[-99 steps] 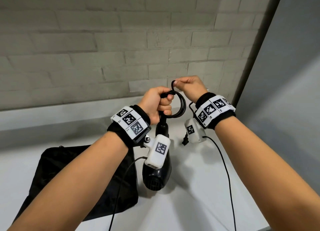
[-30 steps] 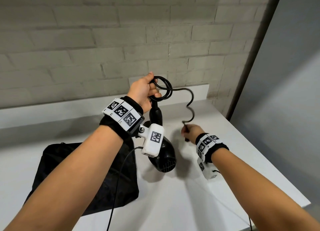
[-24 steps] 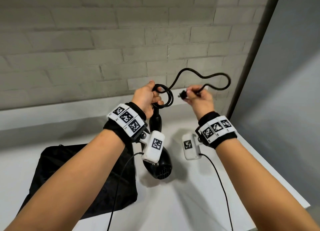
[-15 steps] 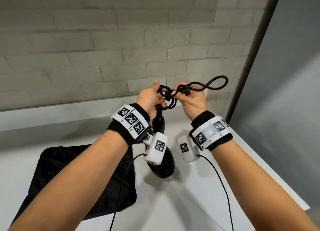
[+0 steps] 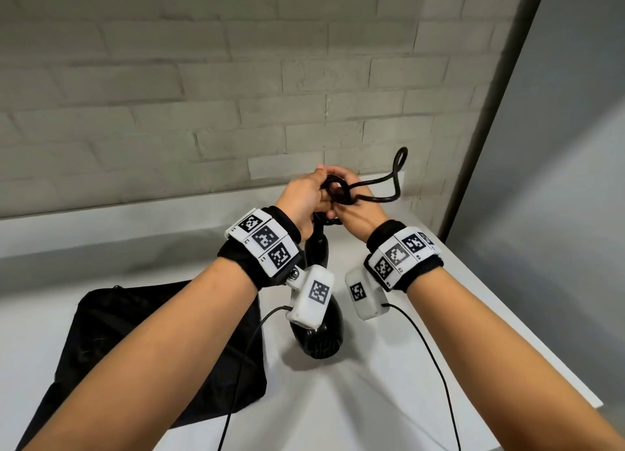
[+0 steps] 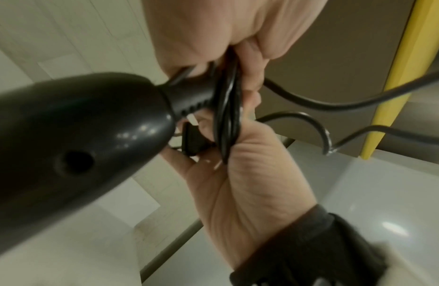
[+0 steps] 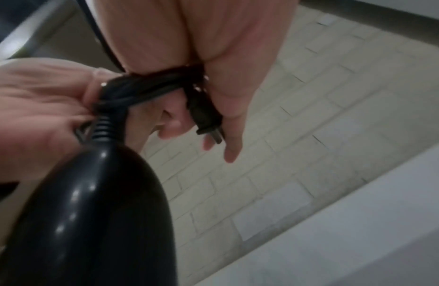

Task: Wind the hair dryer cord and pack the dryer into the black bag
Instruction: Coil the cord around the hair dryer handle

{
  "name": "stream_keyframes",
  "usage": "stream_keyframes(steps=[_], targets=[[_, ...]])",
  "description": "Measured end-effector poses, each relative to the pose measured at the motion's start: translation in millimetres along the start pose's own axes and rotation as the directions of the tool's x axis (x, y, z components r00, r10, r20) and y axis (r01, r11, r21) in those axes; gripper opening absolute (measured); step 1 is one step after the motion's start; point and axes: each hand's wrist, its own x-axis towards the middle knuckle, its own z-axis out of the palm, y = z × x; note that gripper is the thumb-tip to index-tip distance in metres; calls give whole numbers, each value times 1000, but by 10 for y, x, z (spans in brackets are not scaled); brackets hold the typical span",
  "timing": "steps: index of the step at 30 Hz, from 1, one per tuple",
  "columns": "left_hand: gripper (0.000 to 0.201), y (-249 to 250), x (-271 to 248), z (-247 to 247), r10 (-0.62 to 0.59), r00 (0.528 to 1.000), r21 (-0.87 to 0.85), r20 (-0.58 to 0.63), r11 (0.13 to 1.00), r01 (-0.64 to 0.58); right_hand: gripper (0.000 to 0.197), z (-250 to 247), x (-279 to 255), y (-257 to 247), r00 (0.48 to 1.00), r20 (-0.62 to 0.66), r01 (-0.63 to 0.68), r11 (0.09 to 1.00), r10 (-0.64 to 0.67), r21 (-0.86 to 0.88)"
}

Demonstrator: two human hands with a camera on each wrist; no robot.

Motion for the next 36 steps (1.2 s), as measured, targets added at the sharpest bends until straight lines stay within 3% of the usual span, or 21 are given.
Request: stream_keyframes(steps=[4,6,8,10,12,15,16,19,20,21,22,24,27,29,31,34,36], targets=[[33,-58,3,-32,-49,999,14,-2,999,49,50,-19,-11,95,999,16,-33,999,33,35],[35,-34,-10,-70,-54,998,-14,-23,998,53,35,-83,-69,158,999,40,6,1000,-4,-30],[37,42,-22,-114,-35,999,-56,-27,998,34,31,-191,-141,263,998,39,-39,991,44,-124],[36,141,-43,-155,-25,1000,-115,-2,993,24,27,-312,-185,432,996,23,-74,938,87,-339],[38,228,-61,-197,-19,999,-167,40,986,26,32,-427,-219,627,980,32,-141,800,196,-583],[44,305,-91,-226,-23,994,-150,107,988,39,43,-589,-295,908,915,-64,-341,678,399,-651],[45,320,-103,-235,-22,994,-140,110,989,37,44,-650,-310,1003,870,-89,-411,615,485,-673],[45,332,-117,-245,-19,996,-122,83,992,29,37,-708,-370,1062,668,-128,-542,361,733,-759],[44,319,-118,-233,-20,997,-115,78,993,29,31,-705,-366,1064,653,-131,-521,318,746,-792],[42,304,-118,-216,-19,997,-109,75,994,27,26,-686,-347,1020,685,-116,-460,304,719,-835],[40,288,-121,-194,-17,997,-102,72,994,24,21,-657,-309,969,734,-101,-409,318,671,-855],[37,244,-117,-175,-18,996,-87,84,996,25,28,-550,-222,792,798,-45,-400,473,601,-785],[32,159,-81,-166,-42,991,-74,124,996,52,32,-401,-159,433,755,133,-532,718,642,-449],[30,117,-47,-188,-38,989,-90,141,995,51,39,-356,-134,260,794,241,-489,821,559,-293],[28,97,-22,-206,-20,989,-84,145,996,33,48,-316,-123,148,849,273,-399,887,453,-232],[28,100,-29,-203,9,989,-58,149,998,-1,43,-264,-97,133,938,208,-240,954,276,-182],[29,102,-46,-195,19,988,-38,150,999,-13,37,-229,-57,152,958,183,-192,968,221,-160]])
